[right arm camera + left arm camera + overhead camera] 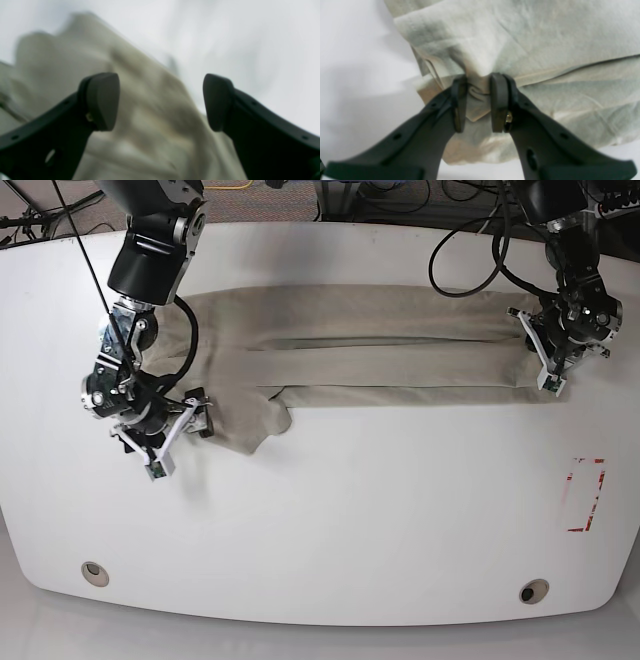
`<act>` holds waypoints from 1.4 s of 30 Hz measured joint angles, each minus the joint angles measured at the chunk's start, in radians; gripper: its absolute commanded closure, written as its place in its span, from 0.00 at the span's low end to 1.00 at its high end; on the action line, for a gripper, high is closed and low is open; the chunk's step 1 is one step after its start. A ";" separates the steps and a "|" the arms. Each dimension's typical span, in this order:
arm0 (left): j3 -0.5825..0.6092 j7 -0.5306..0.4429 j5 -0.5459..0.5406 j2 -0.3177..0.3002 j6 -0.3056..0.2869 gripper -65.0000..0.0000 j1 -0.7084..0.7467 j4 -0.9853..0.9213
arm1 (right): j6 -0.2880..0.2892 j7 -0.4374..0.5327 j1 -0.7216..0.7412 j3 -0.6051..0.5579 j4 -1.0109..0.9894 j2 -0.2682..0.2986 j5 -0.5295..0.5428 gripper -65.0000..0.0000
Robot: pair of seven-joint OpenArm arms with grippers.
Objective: Fold the T-shirt properly
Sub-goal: 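Move the right gripper onto the sleeve end of the folded shirt and grasp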
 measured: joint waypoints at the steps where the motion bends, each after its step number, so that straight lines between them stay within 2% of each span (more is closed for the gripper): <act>1: 0.000 0.000 -0.002 0.000 0.000 0.78 0.000 0.000 | 0.000 0.009 0.005 -0.016 -0.012 -0.001 0.004 0.24; 6: 0.000 0.000 -0.005 0.000 0.000 0.78 0.000 0.000 | 0.003 0.071 0.045 -0.047 -0.126 -0.013 0.007 0.24; 10: 0.000 0.000 -0.003 0.000 0.000 0.78 0.000 0.000 | 0.002 0.111 0.073 -0.043 -0.214 0.001 0.002 0.24; 17: 0.000 0.000 -0.003 -0.002 0.000 0.78 0.000 -0.002 | 0.000 0.161 0.076 -0.040 -0.257 0.008 0.003 0.27; 18: 0.000 0.000 -0.003 -0.002 0.000 0.78 0.000 -0.002 | -0.001 0.161 0.076 -0.041 -0.257 0.007 0.003 0.31; 21: 0.000 0.000 -0.006 -0.004 0.000 0.78 -0.001 -0.004 | 0.000 0.164 0.074 -0.043 -0.257 0.003 0.003 0.57; 22: 0.000 0.000 -0.006 -0.004 0.000 0.78 -0.001 -0.004 | 0.000 0.162 0.072 -0.043 -0.257 0.002 0.003 0.71; 25: 0.000 0.000 -0.006 -0.003 0.000 0.78 -0.001 -0.004 | -0.001 0.163 0.066 -0.043 -0.256 0.000 0.005 1.00; 29: 0.000 0.000 -0.006 -0.003 0.000 0.78 -0.001 -0.004 | 0.000 0.171 0.055 -0.043 -0.251 0.000 0.018 0.98; 34: 0.000 0.000 -0.006 -0.003 0.000 0.78 -0.003 -0.004 | -0.001 0.150 0.029 -0.039 -0.168 -0.005 0.013 1.00; 42: 0.000 0.000 -0.005 -0.003 0.000 0.78 -0.003 -0.005 | -0.001 0.092 -0.047 -0.039 0.036 0.003 0.205 1.00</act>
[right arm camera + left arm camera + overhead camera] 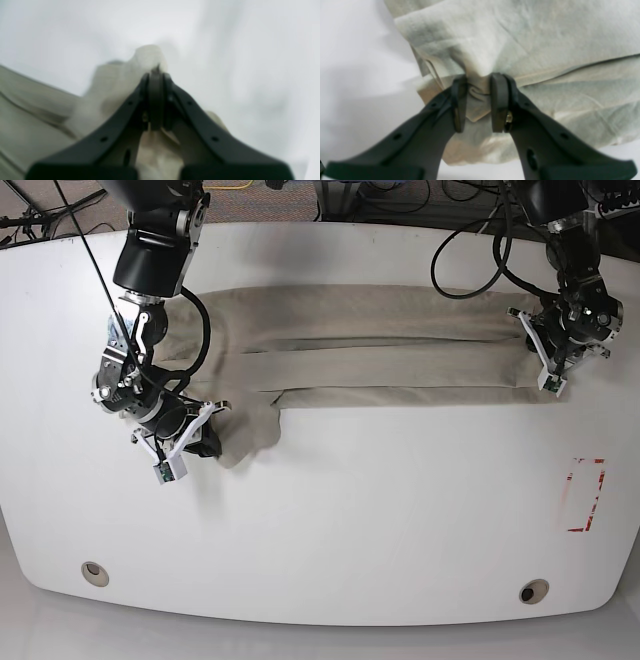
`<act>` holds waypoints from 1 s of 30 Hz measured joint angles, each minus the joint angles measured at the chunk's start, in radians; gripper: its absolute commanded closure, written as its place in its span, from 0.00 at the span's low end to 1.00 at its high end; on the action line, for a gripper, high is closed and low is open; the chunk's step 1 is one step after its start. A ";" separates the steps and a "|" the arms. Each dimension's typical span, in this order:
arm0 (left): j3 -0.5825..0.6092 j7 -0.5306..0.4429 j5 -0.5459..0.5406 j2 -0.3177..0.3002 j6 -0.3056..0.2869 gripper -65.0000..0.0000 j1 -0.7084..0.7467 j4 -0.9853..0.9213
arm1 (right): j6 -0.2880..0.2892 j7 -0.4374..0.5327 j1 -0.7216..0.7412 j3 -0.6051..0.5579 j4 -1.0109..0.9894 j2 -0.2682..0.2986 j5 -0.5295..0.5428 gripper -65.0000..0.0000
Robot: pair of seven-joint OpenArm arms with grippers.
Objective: Fold the T-shirt properly
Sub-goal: 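Move the right gripper onto the sleeve end of the folded shirt and grasp, then fold the grasped sleeve end with the right gripper toward the shirt center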
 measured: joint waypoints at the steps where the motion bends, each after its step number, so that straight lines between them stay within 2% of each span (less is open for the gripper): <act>1: 0.000 0.000 0.000 0.000 0.000 0.78 0.000 0.000 | 0.000 -0.005 -0.009 0.000 0.014 0.001 0.016 1.00; 14: 0.029 0.000 0.012 -0.006 0.002 0.78 0.002 0.000 | -0.004 -0.147 -0.256 -0.005 0.229 0.058 0.365 1.00; 21: 0.058 -0.004 0.023 -0.011 0.008 0.78 0.006 0.002 | -0.004 -0.139 -0.389 -0.009 0.321 0.110 0.593 1.00; 30: 0.092 -0.007 0.029 -0.013 0.015 0.78 0.007 0.004 | -0.007 -0.167 -0.487 -0.011 0.373 0.156 0.769 1.00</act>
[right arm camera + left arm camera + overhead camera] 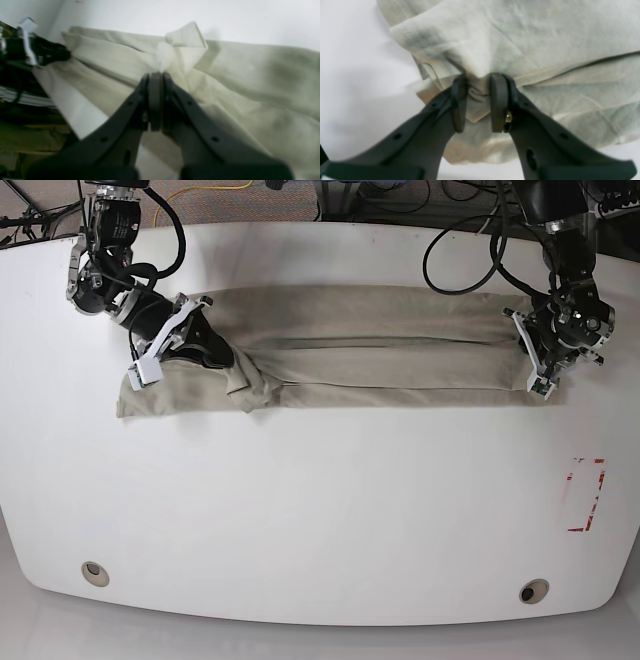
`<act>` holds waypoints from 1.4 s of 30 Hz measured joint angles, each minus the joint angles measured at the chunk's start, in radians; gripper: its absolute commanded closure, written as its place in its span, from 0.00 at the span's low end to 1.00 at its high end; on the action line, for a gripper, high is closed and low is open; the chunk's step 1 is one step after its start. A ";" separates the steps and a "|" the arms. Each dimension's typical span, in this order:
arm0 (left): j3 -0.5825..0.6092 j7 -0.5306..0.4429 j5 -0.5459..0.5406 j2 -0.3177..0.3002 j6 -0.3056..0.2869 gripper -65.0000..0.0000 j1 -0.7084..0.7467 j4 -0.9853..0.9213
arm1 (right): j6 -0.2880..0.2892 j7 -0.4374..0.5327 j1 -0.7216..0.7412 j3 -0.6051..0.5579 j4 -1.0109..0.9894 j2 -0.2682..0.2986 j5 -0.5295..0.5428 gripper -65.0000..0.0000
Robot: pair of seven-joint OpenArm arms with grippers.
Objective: Fold the T-shirt properly
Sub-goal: 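Fold the grasped sleeve end with the right gripper toward the shirt center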
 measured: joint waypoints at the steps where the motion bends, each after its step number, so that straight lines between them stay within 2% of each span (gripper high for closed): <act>1: 0.000 -0.001 0.000 0.002 0.000 0.78 0.000 -0.002 | 0.000 -0.019 -0.003 0.000 0.008 0.003 0.003 1.00; 3: 0.000 -0.003 -0.005 0.001 0.000 0.78 -0.003 -0.011 | 0.000 -0.057 -0.005 0.000 0.018 0.005 0.002 0.97; 5: -0.001 -0.013 -0.015 -0.002 0.000 0.78 -0.008 -0.027 | 0.000 -0.091 -0.005 0.000 0.021 0.004 0.003 0.90; 10: -0.001 -0.050 -0.032 -0.007 0.001 0.78 -0.022 -0.065 | 0.000 -0.176 -0.006 0.000 0.024 0.005 0.003 0.52; 11: -0.001 -0.053 -0.033 -0.007 0.002 0.78 -0.022 -0.068 | 0.000 -0.185 -0.006 -0.001 0.024 0.005 0.002 0.40; 14: -0.001 -0.060 -0.035 -0.007 0.004 0.78 -0.022 -0.071 | 0.000 -0.200 -0.005 -0.003 0.024 0.015 -0.001 0.14; 16: -0.001 -0.061 -0.039 -0.009 0.004 0.78 -0.022 -0.071 | 0.000 -0.212 -0.004 -0.003 0.026 0.034 0.002 0.08; 19: -0.001 -0.060 -0.041 -0.010 0.004 0.78 -0.022 -0.072 | 0.001 -0.214 0.001 0.002 0.026 0.057 0.001 0.11; 25: -0.001 -0.060 -0.042 -0.009 0.004 0.78 -0.022 -0.073 | 0.003 -0.211 0.045 0.039 0.011 0.054 0.003 0.30; 28: -0.001 -0.060 -0.046 -0.010 0.004 0.78 -0.022 -0.073 | 0.003 -0.178 0.061 0.059 -0.019 0.052 0.004 0.39; 34: -0.002 -0.060 -0.041 -0.009 0.005 0.78 -0.022 -0.074 | 0.000 -0.166 0.092 0.024 -0.107 0.051 -0.014 0.52; 38: -0.002 -0.060 -0.046 -0.010 0.006 0.78 -0.022 -0.073 | 0.001 -0.121 0.102 0.022 -0.118 0.045 -0.067 0.64; 42: -0.002 -0.060 -0.045 -0.011 0.006 0.78 -0.022 -0.074 | 0.003 -0.110 0.106 0.022 -0.118 0.049 -0.191 0.73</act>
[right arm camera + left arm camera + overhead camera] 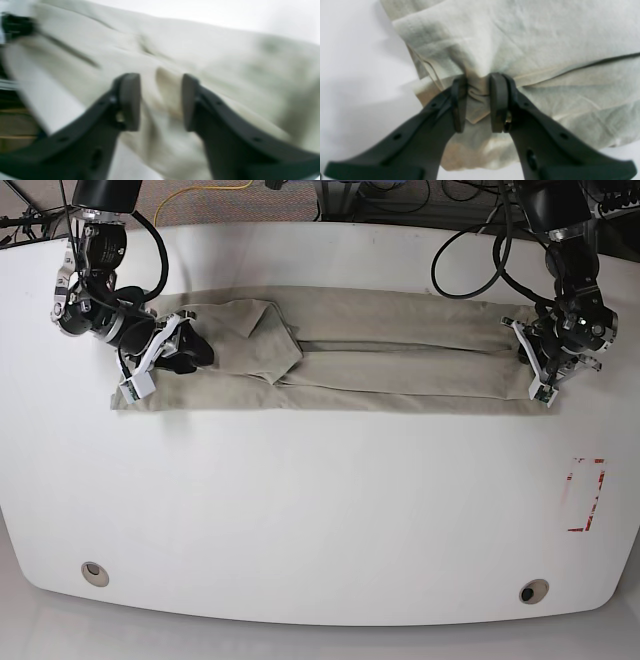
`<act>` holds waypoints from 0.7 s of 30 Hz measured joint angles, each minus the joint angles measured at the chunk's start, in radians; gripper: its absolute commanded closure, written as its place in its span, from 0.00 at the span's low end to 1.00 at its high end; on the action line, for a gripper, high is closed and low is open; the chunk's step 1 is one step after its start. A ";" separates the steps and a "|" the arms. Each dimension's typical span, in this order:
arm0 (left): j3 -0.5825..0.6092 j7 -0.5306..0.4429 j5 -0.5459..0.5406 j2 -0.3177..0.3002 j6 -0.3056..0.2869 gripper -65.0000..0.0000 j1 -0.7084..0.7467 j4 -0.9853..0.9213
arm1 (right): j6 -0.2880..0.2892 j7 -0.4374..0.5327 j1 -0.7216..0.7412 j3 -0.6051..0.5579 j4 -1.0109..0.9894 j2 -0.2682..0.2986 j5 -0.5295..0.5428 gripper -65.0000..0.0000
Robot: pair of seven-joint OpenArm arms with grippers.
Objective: Fold the T-shirt properly
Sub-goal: 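Fold the grasped sleeve end with the right gripper toward the shirt center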
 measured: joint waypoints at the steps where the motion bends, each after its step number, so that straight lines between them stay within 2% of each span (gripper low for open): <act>1: 0.000 0.000 0.000 0.000 0.000 0.78 0.000 0.000 | -0.001 -0.001 -0.002 0.000 -0.001 -0.003 -0.025 0.74; 5: 0.000 0.000 -0.001 0.000 0.000 0.78 0.000 0.000 | -0.003 0.000 -0.016 0.002 0.000 -0.039 -0.126 0.74; 11: -0.001 0.000 -0.002 0.002 0.000 0.78 0.000 0.000 | 0.000 0.003 -0.069 -0.004 0.000 -0.073 -0.195 0.74; 16: -0.001 0.000 -0.001 0.002 0.000 0.78 0.000 0.000 | 0.000 0.014 -0.118 -0.011 0.045 -0.073 -0.201 0.74; 21: -0.001 0.000 0.000 0.002 0.000 0.78 0.000 0.000 | -0.003 -0.003 -0.176 -0.098 0.150 -0.068 -0.201 0.74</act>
